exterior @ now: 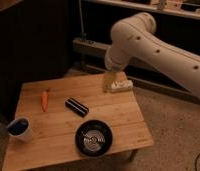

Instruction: Move the arm in a circular motion

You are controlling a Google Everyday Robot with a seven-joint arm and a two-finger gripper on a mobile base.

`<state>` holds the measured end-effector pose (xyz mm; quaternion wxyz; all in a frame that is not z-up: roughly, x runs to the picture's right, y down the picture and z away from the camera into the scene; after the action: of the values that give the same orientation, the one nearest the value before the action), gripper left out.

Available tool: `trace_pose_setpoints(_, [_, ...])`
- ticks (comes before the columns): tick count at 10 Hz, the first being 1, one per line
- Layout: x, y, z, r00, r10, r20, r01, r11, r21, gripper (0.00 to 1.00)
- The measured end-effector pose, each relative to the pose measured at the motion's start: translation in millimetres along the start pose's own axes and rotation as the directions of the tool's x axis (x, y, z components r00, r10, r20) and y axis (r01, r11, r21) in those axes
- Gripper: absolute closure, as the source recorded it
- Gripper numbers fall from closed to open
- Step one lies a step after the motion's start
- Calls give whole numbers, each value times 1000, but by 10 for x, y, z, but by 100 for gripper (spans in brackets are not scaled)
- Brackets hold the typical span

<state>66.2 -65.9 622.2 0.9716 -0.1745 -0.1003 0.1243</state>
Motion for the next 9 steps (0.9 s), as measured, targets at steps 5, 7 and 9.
trace_pose_setpoints(5, [1409,384,-10,984,175,-45,-176,984,-23,20])
trace_pose_setpoints(7, [1847,569,-54,981,189,-49,-191,981,-35,20])
trace_pose_setpoints(9, [1993,834,-173,993,112,-37,-114,992,-48,20])
